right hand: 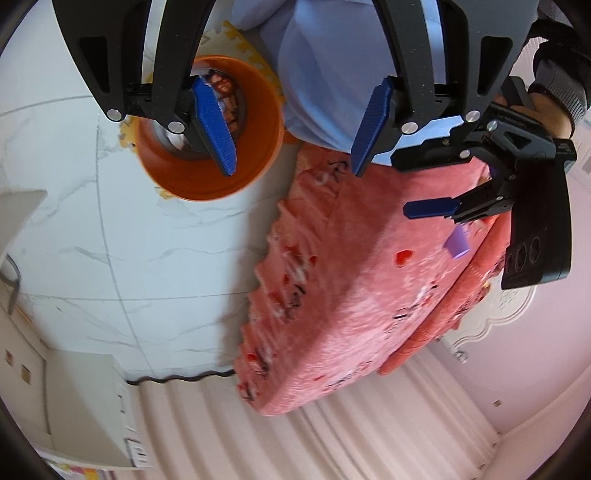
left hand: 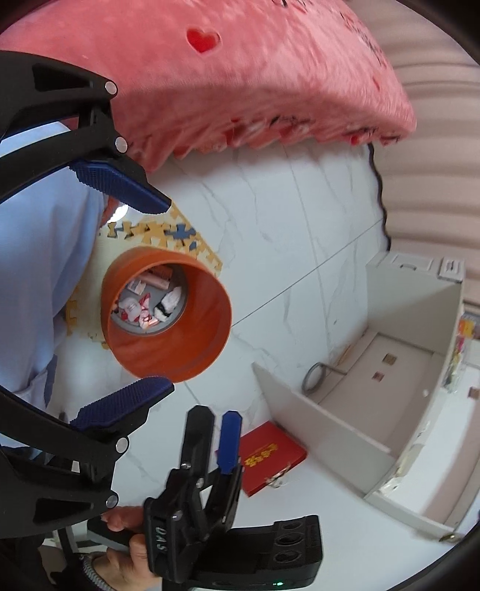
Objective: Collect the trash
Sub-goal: 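Move both open tools back over the items on the bed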
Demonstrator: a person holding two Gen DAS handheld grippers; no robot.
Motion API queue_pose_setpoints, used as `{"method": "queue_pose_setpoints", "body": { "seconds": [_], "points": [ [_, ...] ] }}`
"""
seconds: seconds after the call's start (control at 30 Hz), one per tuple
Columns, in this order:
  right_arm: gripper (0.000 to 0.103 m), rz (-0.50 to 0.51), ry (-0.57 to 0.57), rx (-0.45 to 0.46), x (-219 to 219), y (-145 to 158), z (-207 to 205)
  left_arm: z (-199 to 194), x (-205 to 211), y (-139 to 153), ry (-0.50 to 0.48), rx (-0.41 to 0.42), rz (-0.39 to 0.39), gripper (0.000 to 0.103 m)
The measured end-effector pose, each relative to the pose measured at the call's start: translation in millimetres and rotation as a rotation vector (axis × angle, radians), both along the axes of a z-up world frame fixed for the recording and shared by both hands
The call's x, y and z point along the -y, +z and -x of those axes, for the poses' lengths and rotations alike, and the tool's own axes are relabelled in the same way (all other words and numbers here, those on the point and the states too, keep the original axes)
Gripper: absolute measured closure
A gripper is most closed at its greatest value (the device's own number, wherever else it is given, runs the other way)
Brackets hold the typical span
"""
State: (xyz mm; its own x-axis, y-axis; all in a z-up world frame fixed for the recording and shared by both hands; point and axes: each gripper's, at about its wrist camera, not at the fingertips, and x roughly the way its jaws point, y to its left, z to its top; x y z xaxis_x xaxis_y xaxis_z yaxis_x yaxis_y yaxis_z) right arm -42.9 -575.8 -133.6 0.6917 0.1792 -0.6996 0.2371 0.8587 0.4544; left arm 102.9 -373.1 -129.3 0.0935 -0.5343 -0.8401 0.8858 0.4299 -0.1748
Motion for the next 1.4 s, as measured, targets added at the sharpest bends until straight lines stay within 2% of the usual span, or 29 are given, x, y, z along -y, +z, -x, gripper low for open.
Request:
{"method": "queue_pose_setpoints", "body": {
  "seconds": [0.07,0.13,0.4,0.53,1.07,1.23,1.4],
  "points": [
    [0.038,0.006,0.027,0.012,-13,8,-5,-1,-13,8,0.029,0.022,0.007,0.014],
    [0.035,0.009,0.042,0.021,-20,14,-9,-1,-24,14,0.054,0.046,0.010,0.006],
    [0.025,0.026,0.120,0.049,-61,38,-24,-2,-67,31,0.135,0.070,0.029,0.006],
    [0.025,0.037,0.199,0.053,-92,44,-41,-8,-101,39,0.202,0.073,0.045,0.006],
    [0.025,0.060,0.552,0.102,-247,71,-170,-60,-271,52,0.569,0.096,0.039,0.006],
    [0.025,0.050,0.630,0.097,-295,67,-204,-82,-328,48,0.695,0.083,0.033,0.006],
    [0.025,0.030,0.710,0.086,-346,54,-231,-94,-370,44,0.750,0.058,0.039,0.006]
  ]
}}
